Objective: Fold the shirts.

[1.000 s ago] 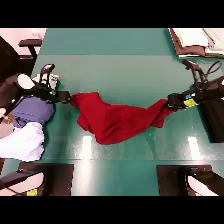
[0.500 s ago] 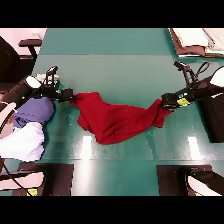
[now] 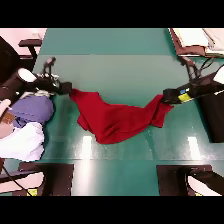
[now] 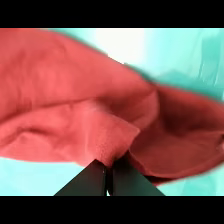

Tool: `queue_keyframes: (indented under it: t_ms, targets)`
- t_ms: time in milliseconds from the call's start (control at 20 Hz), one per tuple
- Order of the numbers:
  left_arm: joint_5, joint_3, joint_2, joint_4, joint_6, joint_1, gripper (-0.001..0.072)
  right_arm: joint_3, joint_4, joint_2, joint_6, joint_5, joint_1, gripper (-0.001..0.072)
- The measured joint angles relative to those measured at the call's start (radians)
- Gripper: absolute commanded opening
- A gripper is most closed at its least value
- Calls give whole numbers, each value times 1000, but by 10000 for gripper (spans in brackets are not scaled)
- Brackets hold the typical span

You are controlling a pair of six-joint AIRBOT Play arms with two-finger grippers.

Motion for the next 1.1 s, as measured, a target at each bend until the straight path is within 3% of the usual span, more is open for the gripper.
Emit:
queue_keyframes:
  t_ms: [350,600,900,1100]
  targets:
    - [-19,446,362,78,3,2,27,472,-1,40,-21,93,-107,18]
    - [-51,701,522,107,-11,2,26,675,-1,133,-26,156,-208,18]
    - [-80,834,552,162,-57,2,26,772,1,177,-26,264,-351,18]
    - [-175,850,424,232,-93,2,27,738,4,127,-3,325,-372,18]
